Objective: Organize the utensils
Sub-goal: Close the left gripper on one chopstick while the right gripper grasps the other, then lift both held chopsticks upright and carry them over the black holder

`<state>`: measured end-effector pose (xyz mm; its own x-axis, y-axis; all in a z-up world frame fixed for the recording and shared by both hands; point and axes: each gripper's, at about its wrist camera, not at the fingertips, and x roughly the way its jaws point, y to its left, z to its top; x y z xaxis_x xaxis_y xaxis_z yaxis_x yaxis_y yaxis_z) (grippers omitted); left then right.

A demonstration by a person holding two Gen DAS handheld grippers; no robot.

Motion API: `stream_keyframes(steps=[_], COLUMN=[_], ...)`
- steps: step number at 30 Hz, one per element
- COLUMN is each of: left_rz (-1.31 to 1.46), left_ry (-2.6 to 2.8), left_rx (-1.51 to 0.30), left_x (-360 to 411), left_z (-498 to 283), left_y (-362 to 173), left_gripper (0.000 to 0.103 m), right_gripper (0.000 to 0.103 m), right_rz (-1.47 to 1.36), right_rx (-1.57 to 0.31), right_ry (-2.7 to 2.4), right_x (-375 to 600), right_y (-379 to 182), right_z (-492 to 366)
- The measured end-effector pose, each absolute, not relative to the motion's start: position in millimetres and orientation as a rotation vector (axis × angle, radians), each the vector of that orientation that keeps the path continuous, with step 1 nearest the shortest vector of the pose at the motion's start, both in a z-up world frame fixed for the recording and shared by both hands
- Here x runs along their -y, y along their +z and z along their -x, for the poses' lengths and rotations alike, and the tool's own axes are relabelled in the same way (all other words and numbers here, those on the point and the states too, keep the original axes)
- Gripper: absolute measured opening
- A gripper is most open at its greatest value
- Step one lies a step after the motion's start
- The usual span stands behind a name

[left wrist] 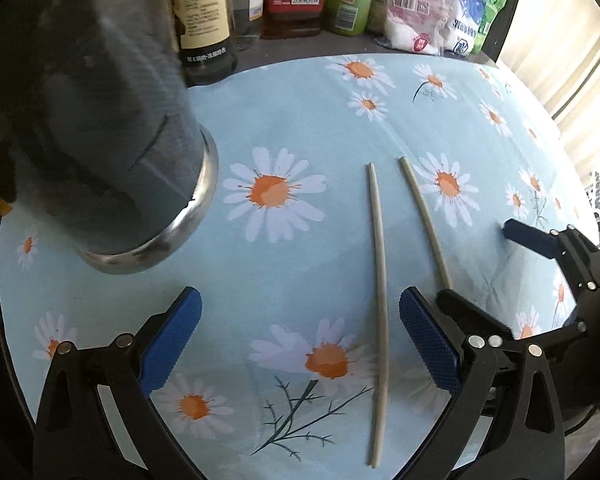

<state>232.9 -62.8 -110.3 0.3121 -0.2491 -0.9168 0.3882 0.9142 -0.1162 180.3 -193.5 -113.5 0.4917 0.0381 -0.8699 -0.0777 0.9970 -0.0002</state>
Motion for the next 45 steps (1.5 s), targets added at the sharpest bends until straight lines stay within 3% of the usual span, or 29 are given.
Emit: stream_keyframes(steps=[17,19,20,22,24,25,26,27,30,32,45], left_rz=[-0.212,-0.202,-0.198,-0.197,-0.204,-0.209,-0.213,-0.210,-0.189,-0.158,0.019], left_ry=[-0.317,-0.303,-0.298,-0.299,-0.313,-0.319,-0.327,-0.331,-0.330,-0.339,-0.248], left_rx=[-1.219,-1.225,-1.229,-1.227,-1.230,-1.236,-1.245,-1.252,-1.280,-1.305,-1.361], left_x=[89,88,88,84,82,81,81,77,70,64,22], left_z=[-244,-242,-242,-232,-223,-219,-217,-212,-206,-201,-152], left_y=[-118,-119,-118,-116,-111,-109,-107,-105,-103,-103,-100], left_gripper=[0.098,0.098,0.097,0.092,0.075,0.071,0.059,0.052,0.016,0.005,0.005], right_gripper=[0.092,0.085,0.074,0.057,0.028,0.016,0.006,0.005,0.005,0.005,0.005], right_rz=[0.033,0.044,0.053,0.078,0.094,0.102,0.103,0.094,0.058,0.027,0.037], right_rx=[-1.080,-1.082,-1.079,-1.081,-1.083,-1.085,-1.094,-1.096,-1.093,-1.100,-1.017], right_ry=[0.064,0.082,0.096,0.138,0.170,0.182,0.170,0.151,0.142,0.172,0.248], right_x=[229,227,225,221,218,216,216,218,223,226,244], right_y=[-113,-111,-110,-105,-102,-101,-100,-100,-101,-101,-66], right_z=[-183,-182,-180,-179,-178,-178,-179,-178,-177,-179,-187])
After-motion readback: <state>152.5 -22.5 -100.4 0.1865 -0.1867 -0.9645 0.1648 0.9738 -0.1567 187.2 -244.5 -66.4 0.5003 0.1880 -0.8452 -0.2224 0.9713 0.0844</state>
